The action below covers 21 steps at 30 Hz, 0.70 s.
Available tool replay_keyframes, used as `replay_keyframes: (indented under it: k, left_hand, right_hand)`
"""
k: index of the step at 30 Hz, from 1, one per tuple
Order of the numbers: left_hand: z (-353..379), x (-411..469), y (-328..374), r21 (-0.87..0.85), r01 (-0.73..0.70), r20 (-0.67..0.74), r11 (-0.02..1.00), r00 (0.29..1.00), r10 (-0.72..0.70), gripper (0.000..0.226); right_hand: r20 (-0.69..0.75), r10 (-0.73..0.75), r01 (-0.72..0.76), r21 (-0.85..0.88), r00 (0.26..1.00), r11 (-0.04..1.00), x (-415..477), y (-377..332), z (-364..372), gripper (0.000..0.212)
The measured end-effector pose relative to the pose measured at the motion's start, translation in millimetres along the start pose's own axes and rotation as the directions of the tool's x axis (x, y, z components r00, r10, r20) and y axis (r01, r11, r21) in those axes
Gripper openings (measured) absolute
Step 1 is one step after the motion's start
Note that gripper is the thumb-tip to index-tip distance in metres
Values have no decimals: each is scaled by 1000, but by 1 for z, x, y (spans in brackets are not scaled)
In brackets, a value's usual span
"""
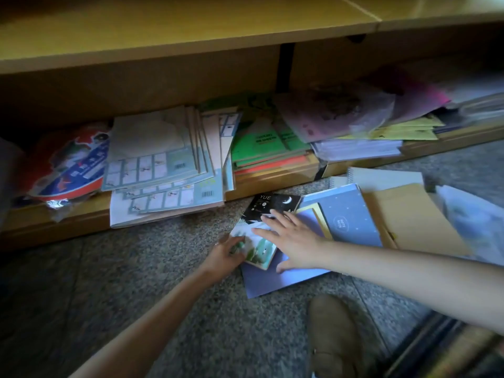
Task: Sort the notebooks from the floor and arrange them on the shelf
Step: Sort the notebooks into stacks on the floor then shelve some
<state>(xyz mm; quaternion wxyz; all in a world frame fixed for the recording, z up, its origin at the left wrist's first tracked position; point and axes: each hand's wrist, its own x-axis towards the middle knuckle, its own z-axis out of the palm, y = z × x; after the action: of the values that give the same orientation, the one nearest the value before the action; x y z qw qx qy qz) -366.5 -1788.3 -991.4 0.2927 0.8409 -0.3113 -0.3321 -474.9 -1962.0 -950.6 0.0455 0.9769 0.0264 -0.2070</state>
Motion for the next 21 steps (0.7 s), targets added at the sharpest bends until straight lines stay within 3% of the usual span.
replay_keyframes:
  k: [3, 6, 7, 10, 12, 14, 16, 18, 19, 21]
  left_hand:
    - [6, -1, -6, -59, -10, -17, 998, 1000, 9, 44]
    - [9, 2, -12, -142, -35, -78, 989, 997, 24, 37]
    - [10, 3, -14, -188, -35, -102, 981, 995, 16, 37]
    - [14, -3, -13, -290, -34, -82, 956, 997, 10, 65]
    - [21, -6, -14, -247, -76, -79, 966, 995, 58, 76]
    - [29, -9, -13, -166, -154, -92, 974, 986, 140, 82]
    - [36, -9, -9, -124, -165, -86, 978, 984, 155, 89]
    - [41, -7, -7, -85, -132, -100, 988, 987, 123, 83]
    - [43, -6, -6, -57, -125, -132, 991, 984, 116, 79]
    - [44, -1, -6, -27, -102, -182, 994, 979, 95, 79]
  right_hand:
    - [-53, 17, -20, -49, 998, 999, 4, -1, 0, 66]
    - [-260, -72, 46, -103, 963, 994, 6, 1, 3, 42]
    - [-266, -112, 70, -162, 957, 984, 6, 2, 3, 38]
    - [-320, -240, 136, -316, 917, 939, 4, -3, 13, 18]
    - [-292, -312, 224, -298, 904, 928, -3, -11, 18, 33]
    - [-350, -287, 241, -169, 892, 956, -13, -10, 23, 45]
    - [-476, -118, 141, 13, 872, 990, -24, 3, 21, 48]
    - [-536, 256, -172, 202, 804, 964, -35, 32, 14, 55]
    - [-469, 491, -376, 322, 734, 869, -41, 49, 8, 63]
    - [-145, 856, -636, 610, 497, 473, -50, 85, 9, 84]
